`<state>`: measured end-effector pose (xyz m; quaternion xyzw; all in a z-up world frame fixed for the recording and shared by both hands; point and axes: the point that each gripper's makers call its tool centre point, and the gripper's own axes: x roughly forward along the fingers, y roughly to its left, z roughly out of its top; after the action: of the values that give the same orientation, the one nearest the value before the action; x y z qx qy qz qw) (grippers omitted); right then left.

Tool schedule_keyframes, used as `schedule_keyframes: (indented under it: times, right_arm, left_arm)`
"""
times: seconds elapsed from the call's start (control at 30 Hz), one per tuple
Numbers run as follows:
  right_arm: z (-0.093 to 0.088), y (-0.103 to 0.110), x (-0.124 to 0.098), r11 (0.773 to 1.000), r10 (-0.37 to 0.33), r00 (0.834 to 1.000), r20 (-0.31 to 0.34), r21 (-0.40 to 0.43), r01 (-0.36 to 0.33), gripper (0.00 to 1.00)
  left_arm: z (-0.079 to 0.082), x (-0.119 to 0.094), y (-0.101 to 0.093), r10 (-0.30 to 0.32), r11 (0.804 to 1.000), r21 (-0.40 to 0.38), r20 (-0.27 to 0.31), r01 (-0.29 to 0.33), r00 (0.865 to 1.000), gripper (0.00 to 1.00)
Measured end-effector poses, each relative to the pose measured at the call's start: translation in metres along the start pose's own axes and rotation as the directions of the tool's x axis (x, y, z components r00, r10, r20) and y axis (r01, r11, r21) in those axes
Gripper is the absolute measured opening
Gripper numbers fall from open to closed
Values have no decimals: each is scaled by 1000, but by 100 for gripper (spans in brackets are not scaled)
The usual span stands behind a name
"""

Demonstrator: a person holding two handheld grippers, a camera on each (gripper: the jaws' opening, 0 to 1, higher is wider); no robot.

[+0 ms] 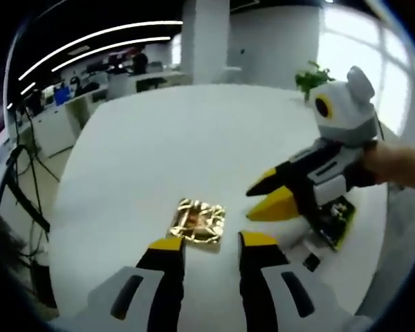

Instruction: Arrange the skincare products in the storage area until every visible bottle or jar stands upright without overlapping.

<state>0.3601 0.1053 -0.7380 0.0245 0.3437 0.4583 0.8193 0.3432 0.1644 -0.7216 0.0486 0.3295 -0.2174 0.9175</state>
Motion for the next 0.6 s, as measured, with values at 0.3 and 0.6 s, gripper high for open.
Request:
schedule_keyframes:
  times: [0.3, 0.6]
  right_arm:
    - [0, 2, 7, 999, 20, 1000, 6, 37, -20, 29]
    - [2, -7, 16, 999, 10, 1000, 10, 53, -10, 29]
  left_arm:
    - [-3, 9, 0, 2, 999, 42, -39, 0, 999, 15]
    - [-15, 21, 2, -5, 998, 66, -74, 10, 997, 11]
